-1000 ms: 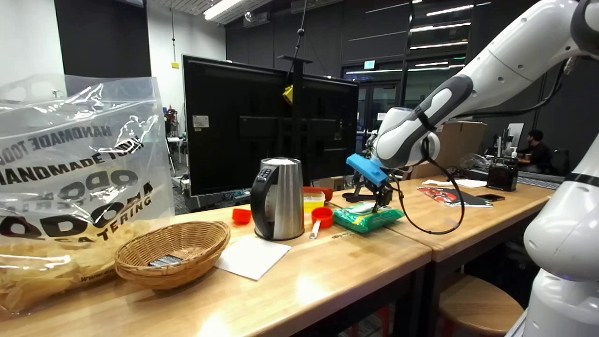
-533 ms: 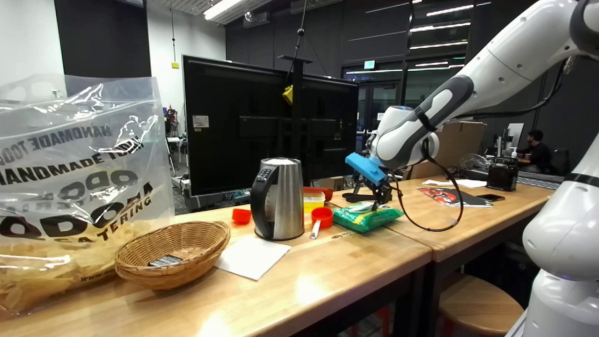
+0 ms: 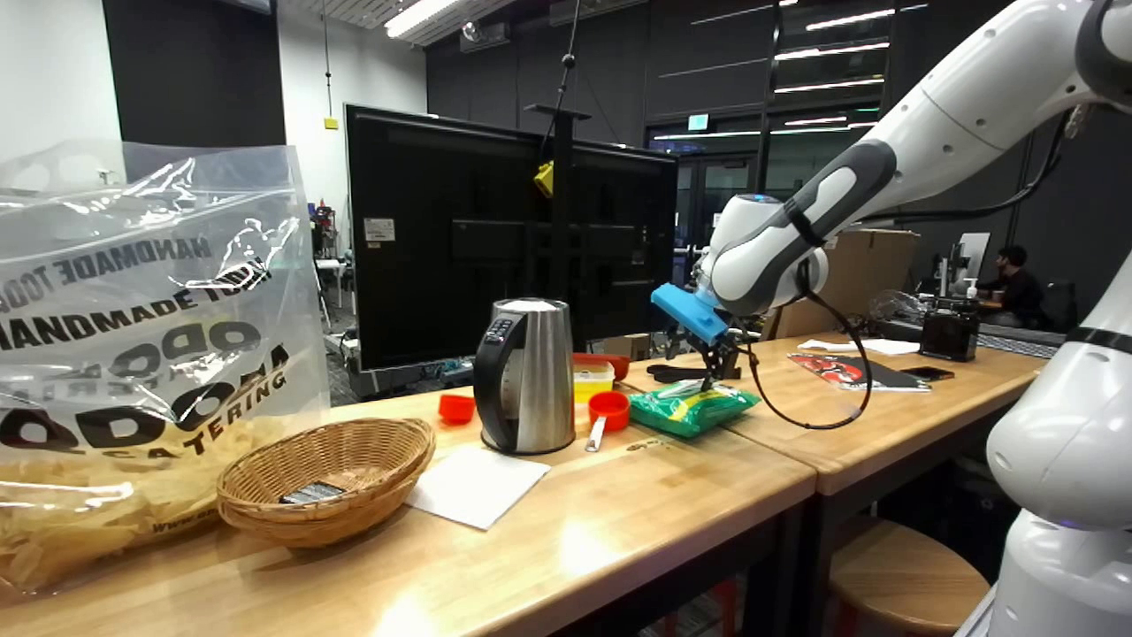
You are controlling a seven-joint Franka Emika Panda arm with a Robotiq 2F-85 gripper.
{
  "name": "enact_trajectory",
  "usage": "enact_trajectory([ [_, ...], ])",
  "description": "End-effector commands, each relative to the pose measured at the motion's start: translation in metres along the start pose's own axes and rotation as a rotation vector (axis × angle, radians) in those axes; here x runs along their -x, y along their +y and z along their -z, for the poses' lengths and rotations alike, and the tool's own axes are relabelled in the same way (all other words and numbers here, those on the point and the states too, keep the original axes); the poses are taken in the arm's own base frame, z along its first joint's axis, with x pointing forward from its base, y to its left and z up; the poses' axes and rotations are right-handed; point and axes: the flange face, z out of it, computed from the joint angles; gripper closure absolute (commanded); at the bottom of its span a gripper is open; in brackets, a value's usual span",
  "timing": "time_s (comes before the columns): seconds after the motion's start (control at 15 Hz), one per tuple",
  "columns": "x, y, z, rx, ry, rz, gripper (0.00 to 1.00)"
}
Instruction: Open the disinfecting wipes pack
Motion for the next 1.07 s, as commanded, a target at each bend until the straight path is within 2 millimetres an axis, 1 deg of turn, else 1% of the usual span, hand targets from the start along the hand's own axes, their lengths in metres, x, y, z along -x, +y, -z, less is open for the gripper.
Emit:
enact_trajectory([
  [0.0, -0.002, -0.005, 0.007, -0.003, 0.019, -0.004, 0.0],
  [0.4, -0.001, -0.007, 0.008, 0.012, 0.014, 0.012, 0.0],
  [0.67, 0.007, -0.005, 0.005, 0.05, -0.01, 0.026, 0.0],
  [1.0, 0.01, -0.004, 0.006, 0.055, -0.009, 0.03, 0.0],
])
